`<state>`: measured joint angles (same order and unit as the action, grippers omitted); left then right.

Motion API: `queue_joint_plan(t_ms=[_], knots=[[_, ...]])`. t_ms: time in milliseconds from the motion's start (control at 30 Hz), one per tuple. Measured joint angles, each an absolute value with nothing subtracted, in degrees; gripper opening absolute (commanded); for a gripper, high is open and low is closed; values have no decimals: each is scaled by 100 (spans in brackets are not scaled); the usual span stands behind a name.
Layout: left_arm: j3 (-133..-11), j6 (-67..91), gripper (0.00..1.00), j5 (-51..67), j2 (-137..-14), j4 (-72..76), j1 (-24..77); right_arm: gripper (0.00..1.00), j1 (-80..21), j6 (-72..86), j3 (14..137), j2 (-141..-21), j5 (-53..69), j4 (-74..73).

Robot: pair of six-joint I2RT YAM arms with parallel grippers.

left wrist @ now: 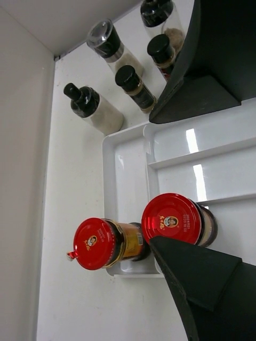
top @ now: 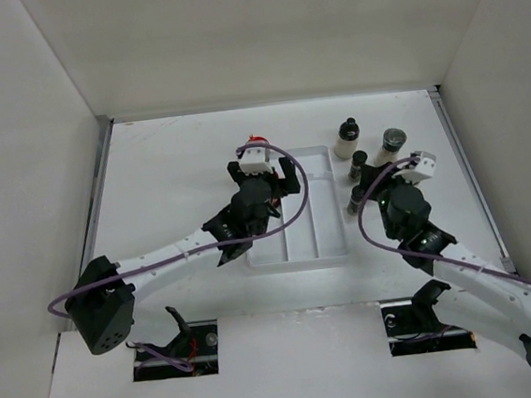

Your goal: Organize the condiment bottles

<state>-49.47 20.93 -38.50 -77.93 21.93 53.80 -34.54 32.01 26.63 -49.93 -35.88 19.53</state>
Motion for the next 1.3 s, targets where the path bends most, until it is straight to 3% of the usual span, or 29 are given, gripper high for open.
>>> queue_joint_plan(t_ms=[133,200,433,500,600,733,867,1033,1200,1300], knots=[[-4947,2058,76,-3883,-7813,2252,5601,66,-3140,3197,2670,-4654,-3726,1710],[-4954,2012,74,-3879,-7894,2263,5747,72,-2989,3201,2700,-4777,-3732,1487],[-4954,1981,71,-3758,-8228,2324,5730,78,-2895,3260,2746,-5802,-3559,917],[-4954,1994,66,-3695,-8243,2331,5671,78,-2888,3260,2783,-6101,-3529,840],[-4954,2027,50,-3618,-8248,2375,5666,78,-2847,3264,2886,-6484,-3479,786],[-4897,2115,39,-3529,-8263,2456,5666,74,-2768,3236,3083,-6882,-3402,827],[-4456,2276,39,-3483,-8106,2556,5513,64,-2735,3168,3247,-7273,-3317,930],[-3682,2521,42,-3448,-7502,2591,4987,63,-2735,3168,3330,-7481,-3251,941],[-3103,2794,45,-3435,-6827,2731,4464,36,-2755,3159,3330,-7472,-3253,937],[-2821,2965,48,-3413,-6567,2783,4206,32,-2797,3153,3330,-7437,-3275,893]])
